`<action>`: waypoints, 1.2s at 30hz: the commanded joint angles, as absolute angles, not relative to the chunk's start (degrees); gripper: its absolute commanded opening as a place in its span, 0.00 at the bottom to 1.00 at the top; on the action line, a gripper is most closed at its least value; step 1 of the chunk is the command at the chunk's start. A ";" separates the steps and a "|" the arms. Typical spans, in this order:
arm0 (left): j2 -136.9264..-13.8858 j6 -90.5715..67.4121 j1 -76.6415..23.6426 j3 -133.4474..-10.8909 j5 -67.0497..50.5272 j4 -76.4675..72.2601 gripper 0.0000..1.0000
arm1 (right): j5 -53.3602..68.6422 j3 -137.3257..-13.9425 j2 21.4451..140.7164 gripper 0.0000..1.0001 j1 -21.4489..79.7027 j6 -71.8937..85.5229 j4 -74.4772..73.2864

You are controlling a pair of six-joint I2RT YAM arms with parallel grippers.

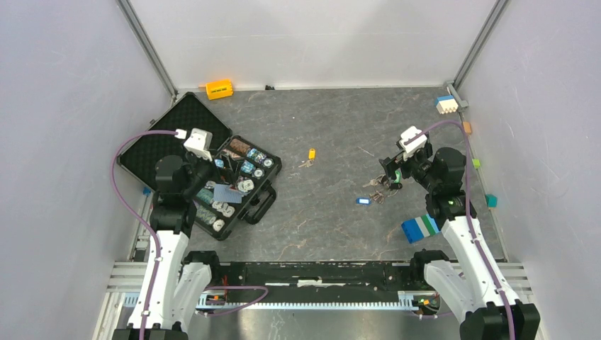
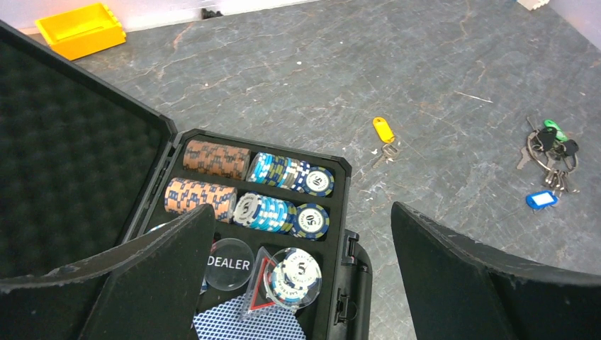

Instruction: Put the keys on the keyring

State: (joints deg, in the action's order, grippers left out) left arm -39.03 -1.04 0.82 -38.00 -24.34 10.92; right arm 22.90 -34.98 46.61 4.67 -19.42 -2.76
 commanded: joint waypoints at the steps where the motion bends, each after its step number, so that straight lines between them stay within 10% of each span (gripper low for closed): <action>1: -38.96 -0.18 0.79 -39.11 -22.03 11.15 1.00 | 22.77 -35.23 47.02 0.98 4.81 -20.52 -2.63; 25: -45.95 7.78 0.69 -48.09 -31.09 24.06 1.00 | 13.47 -40.88 58.62 0.99 9.17 -31.72 -20.22; 36: -47.79 9.43 -0.09 -46.95 -38.69 26.13 1.00 | 14.50 -36.09 64.13 0.68 14.06 -43.04 -26.61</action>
State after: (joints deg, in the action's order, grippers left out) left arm -48.86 7.81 0.14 -46.04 -34.13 26.24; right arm 15.20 -36.03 61.30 12.75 -37.71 -24.58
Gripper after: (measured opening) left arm 0.996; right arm 0.734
